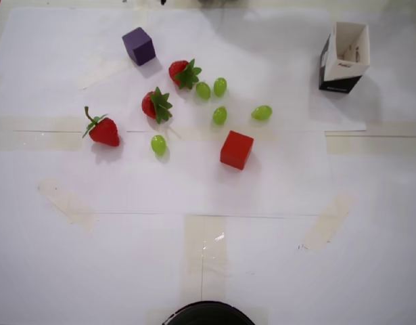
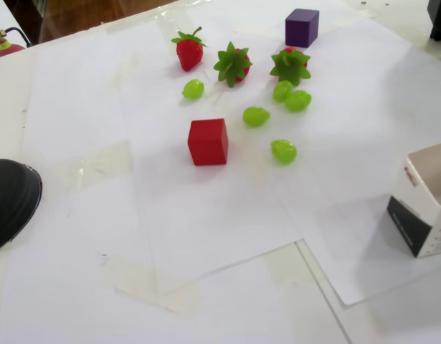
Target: Put the purple cube on top of the red cube
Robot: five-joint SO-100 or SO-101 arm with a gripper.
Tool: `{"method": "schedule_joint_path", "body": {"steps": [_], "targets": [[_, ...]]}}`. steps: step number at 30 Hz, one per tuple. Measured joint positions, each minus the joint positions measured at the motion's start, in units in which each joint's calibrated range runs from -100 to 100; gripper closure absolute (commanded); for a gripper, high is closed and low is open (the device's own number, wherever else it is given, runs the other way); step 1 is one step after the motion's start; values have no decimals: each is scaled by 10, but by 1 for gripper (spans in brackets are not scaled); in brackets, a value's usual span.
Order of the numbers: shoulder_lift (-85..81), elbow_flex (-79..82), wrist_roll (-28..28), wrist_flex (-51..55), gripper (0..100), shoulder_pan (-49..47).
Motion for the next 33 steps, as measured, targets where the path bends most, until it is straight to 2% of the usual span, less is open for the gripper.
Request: {"method": "schedule_joint_path", "body": {"steps": [6, 19, 23, 27, 33], "targets": [[98, -76, 42, -15, 100, -1], [183, -190, 203, 48, 100, 27], [223, -191, 212, 70, 99, 29], [271, -191, 203, 96, 90, 28], [299, -191, 183, 132, 85, 27]]}}
